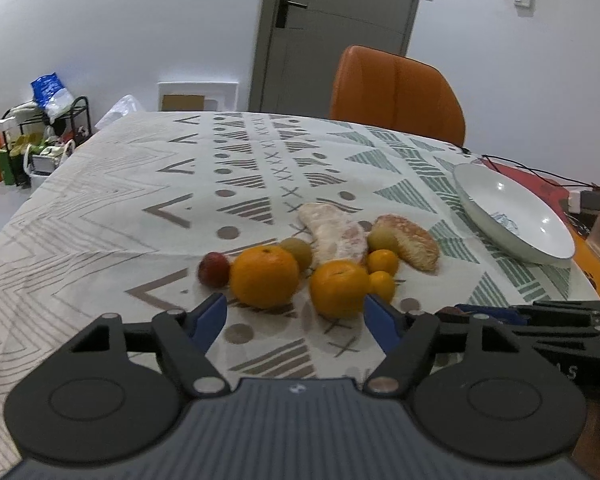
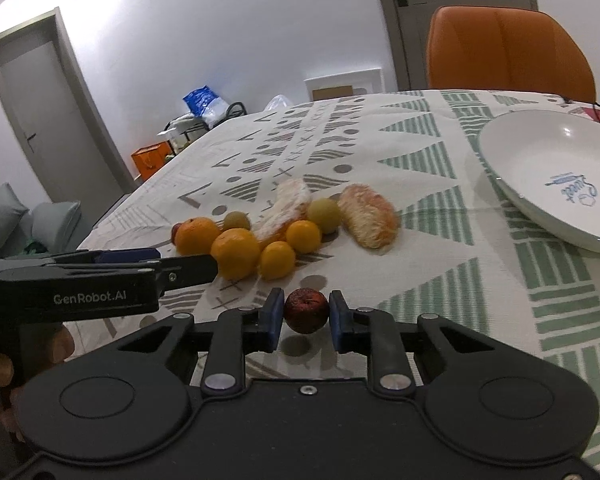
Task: Organize fruits
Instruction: 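Grasp the red plum with the right gripper while the left gripper approaches an orange, then lift the red plum with the right gripper while the left gripper grasps a large orange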
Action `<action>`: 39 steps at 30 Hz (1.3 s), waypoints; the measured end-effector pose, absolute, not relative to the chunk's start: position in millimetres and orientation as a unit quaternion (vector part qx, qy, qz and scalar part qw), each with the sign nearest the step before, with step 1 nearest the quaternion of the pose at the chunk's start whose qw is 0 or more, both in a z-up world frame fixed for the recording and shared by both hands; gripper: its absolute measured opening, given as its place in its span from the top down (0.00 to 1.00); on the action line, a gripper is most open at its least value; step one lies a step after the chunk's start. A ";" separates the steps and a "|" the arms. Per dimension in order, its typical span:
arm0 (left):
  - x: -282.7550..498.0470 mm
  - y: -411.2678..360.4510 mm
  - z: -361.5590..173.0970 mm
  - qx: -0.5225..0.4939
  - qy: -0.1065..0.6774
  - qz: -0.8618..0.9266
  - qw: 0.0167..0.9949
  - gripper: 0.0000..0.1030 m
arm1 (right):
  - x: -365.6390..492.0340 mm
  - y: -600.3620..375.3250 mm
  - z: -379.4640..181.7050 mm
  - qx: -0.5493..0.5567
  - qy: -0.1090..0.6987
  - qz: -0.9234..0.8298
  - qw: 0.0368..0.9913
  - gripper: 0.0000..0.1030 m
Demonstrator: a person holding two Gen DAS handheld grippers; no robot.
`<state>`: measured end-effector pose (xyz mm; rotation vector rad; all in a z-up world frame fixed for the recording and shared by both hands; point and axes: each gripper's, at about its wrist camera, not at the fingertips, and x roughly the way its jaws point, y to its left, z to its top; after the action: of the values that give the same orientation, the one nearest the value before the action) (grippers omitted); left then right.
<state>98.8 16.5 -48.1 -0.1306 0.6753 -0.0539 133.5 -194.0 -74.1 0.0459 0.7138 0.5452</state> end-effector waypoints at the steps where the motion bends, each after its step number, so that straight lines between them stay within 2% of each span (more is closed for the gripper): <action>1: 99.7 14.3 -47.9 -0.063 0.331 -0.029 0.941 0.28 | 134.2 -196.0 -73.6 0.024 0.345 0.262 0.901 0.78; 9: 107.6 -2.5 -47.7 -0.055 0.333 -0.044 0.940 0.29 | 136.9 -212.6 -70.7 0.036 0.341 0.250 0.905 0.78; 12: 110.7 -6.3 -47.6 -0.057 0.336 -0.051 0.939 0.33 | 134.7 -219.7 -67.9 0.039 0.336 0.246 0.908 0.78; 23: 118.9 -18.2 -54.9 -0.048 0.342 -0.038 0.938 0.39 | 126.7 -246.5 -59.8 0.054 0.320 0.232 0.917 0.78; 32: 119.4 -16.2 -57.9 -0.050 0.337 -0.030 0.940 0.52 | 123.4 -255.0 -58.0 0.063 0.313 0.228 0.920 0.78; 33: 118.5 -16.0 -57.7 -0.051 0.336 -0.029 0.940 0.55 | 123.5 -255.8 -58.4 0.065 0.313 0.227 0.920 0.78; 34: 117.1 -16.0 -57.2 -0.051 0.335 -0.027 0.940 0.65 | 123.2 -255.9 -58.6 0.066 0.313 0.227 0.920 0.78; 39: 112.4 -16.6 -54.9 -0.049 0.338 -0.030 0.940 0.65 | 121.6 -254.7 -59.4 0.070 0.312 0.234 0.918 0.78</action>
<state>112.4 -16.6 -54.9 -0.0993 0.6891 -0.0621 121.6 -254.7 -59.4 0.1436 0.6425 0.4804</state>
